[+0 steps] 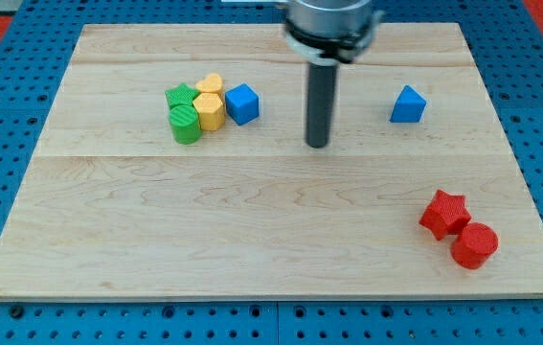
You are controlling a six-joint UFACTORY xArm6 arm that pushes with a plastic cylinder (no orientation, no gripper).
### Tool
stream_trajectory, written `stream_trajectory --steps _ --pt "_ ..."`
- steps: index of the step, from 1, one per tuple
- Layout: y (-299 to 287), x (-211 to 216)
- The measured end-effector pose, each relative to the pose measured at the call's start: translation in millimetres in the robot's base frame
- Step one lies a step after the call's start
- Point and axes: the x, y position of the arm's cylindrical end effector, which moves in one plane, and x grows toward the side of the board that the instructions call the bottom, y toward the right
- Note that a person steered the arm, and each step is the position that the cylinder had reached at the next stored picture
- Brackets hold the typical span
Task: Move blue triangle below the blue cube
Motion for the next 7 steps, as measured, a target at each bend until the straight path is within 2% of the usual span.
stream_trajectory --steps 2,4,6,7 --pt "106 0" --pt "177 -27" --pt "173 -83" --pt "154 -84"
